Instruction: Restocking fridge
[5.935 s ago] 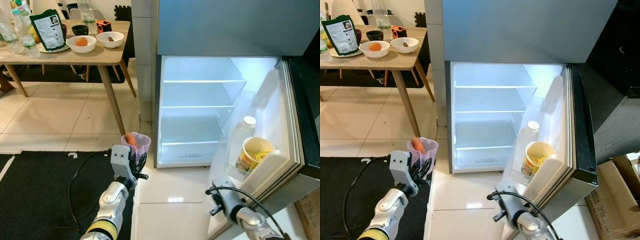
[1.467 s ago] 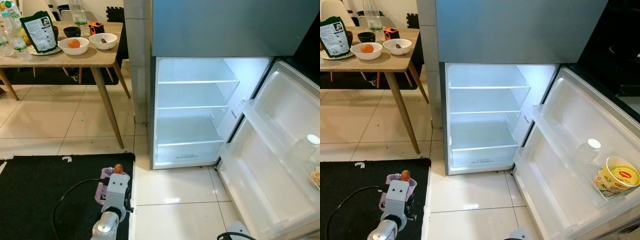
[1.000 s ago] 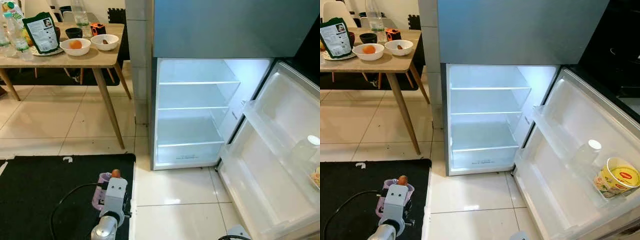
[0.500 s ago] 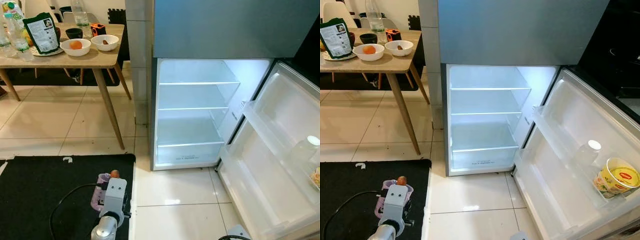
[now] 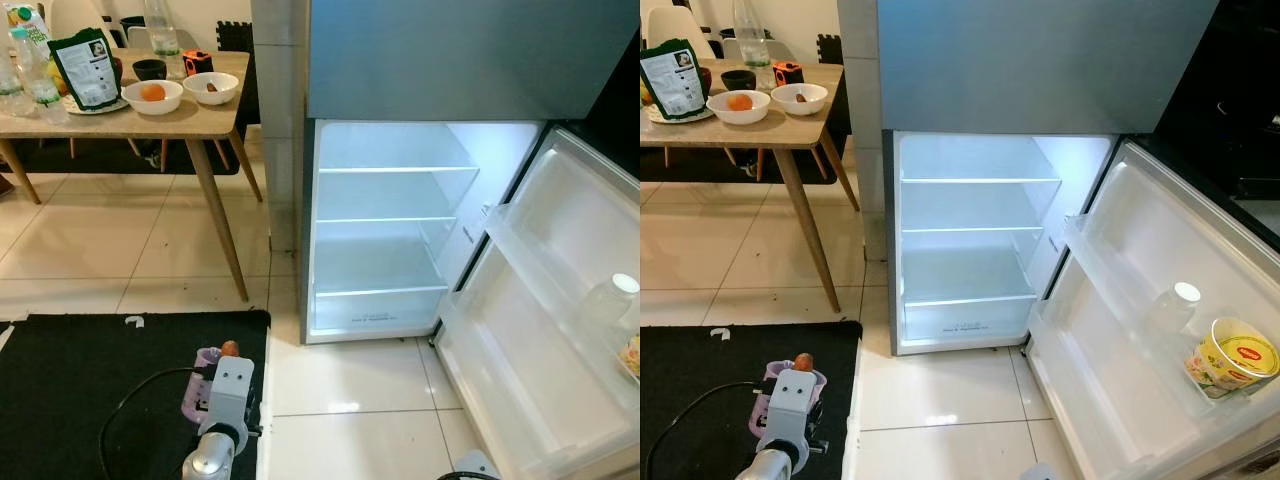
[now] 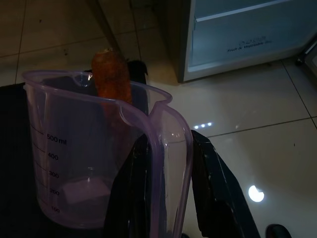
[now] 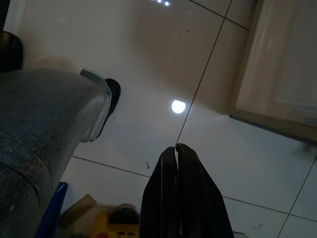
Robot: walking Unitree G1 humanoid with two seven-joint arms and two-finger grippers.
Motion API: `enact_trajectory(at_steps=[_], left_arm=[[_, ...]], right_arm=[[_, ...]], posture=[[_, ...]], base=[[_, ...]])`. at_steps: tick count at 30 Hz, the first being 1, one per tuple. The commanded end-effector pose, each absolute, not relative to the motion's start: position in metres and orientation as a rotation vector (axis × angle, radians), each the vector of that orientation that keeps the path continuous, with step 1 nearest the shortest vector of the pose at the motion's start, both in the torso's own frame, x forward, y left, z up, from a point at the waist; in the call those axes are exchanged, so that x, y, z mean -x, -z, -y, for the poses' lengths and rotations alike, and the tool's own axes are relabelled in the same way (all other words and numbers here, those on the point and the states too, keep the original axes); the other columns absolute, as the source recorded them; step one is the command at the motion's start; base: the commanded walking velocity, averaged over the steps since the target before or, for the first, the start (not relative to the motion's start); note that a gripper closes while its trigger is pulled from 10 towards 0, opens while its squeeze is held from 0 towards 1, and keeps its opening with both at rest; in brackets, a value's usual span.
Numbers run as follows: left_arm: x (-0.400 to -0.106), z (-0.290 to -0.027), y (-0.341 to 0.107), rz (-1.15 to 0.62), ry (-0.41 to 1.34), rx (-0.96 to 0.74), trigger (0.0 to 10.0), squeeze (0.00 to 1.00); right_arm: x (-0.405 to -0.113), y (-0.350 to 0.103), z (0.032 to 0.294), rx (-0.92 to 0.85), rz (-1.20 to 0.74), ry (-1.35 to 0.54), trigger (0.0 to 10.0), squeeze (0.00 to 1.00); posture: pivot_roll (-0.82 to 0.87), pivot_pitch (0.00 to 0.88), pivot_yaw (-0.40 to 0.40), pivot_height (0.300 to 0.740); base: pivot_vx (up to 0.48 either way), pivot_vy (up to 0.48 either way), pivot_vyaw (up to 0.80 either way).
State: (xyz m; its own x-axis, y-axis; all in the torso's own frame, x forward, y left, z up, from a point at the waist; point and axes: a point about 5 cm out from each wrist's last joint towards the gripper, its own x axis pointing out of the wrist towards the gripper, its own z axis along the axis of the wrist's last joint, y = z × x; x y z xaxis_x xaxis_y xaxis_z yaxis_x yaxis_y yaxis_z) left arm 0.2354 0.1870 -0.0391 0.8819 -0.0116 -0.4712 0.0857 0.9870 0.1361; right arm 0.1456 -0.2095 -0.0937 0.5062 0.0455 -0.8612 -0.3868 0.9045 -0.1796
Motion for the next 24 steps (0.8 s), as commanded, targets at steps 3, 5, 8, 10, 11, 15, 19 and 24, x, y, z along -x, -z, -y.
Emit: enact_trajectory(at_steps=[3, 5, 8, 10, 11, 15, 19, 24], left_arm=[[-0.2341, -0.1893, 0.0406, -0.506, 0.05, -0.162, 10.0, 0.0], [-0.2346, -0.1893, 0.0403, -0.506, 0.05, -0.162, 10.0, 0.0], [-0.2354, -0.1892, 0.0399, -0.504, 0.05, -0.161, 10.0, 0.0], [-0.2363, -0.1894, 0.0393, -0.503, 0.049, -0.16, 10.0, 0.0], [-0.2365, -0.1895, 0.0392, -0.502, 0.048, -0.16, 10.0, 0.0], [-0.2389, -0.1902, 0.0373, -0.495, 0.047, -0.158, 10.0, 0.0], [-0.2391, -0.1904, 0.0372, -0.495, 0.046, -0.158, 10.0, 0.0], [-0.2402, -0.1911, 0.0363, -0.492, 0.048, -0.16, 10.0, 0.0]], right_arm=[[-0.1437, 0.0941, 0.2127, 0.375, -1.026, -0.255, 10.0, 0.0], [-0.1443, 0.094, 0.2123, 0.375, -1.026, -0.255, 10.0, 0.0], [-0.1452, 0.0938, 0.212, 0.375, -1.026, -0.254, 10.0, 0.0], [-0.1458, 0.0937, 0.2117, 0.377, -1.025, -0.256, 10.0, 0.0], [-0.1459, 0.0937, 0.2116, 0.378, -1.025, -0.257, 10.0, 0.0], [-0.1485, 0.0929, 0.2113, 0.381, -1.02, -0.256, 10.0, 0.0], [-0.1488, 0.0927, 0.2113, 0.381, -1.019, -0.255, 10.0, 0.0], [-0.1488, 0.0928, 0.2119, 0.382, -1.024, -0.251, 10.0, 0.0]], posture=[[-0.03, 0.024, -0.052, 0.74], [-0.03, 0.018, -0.05, 0.74], [-0.02, 0.011, -0.051, 0.74], [-0.02, 0.011, -0.051, 0.74], [-0.02, 0.011, -0.051, 0.74], [-0.02, 0.017, -0.052, 0.74], [-0.02, 0.014, -0.051, 0.74], [-0.01, 0.013, -0.048, 0.74]], base=[[0.0, 0.0, 0.0], [0.0, 0.0, 0.0], [0.0, 0.0, 0.0], [0.0, 0.0, 0.0], [0.0, 0.0, 0.0], [0.0, 0.0, 0.0], [0.0, 0.0, 0.0], [0.0, 0.0, 0.0]])
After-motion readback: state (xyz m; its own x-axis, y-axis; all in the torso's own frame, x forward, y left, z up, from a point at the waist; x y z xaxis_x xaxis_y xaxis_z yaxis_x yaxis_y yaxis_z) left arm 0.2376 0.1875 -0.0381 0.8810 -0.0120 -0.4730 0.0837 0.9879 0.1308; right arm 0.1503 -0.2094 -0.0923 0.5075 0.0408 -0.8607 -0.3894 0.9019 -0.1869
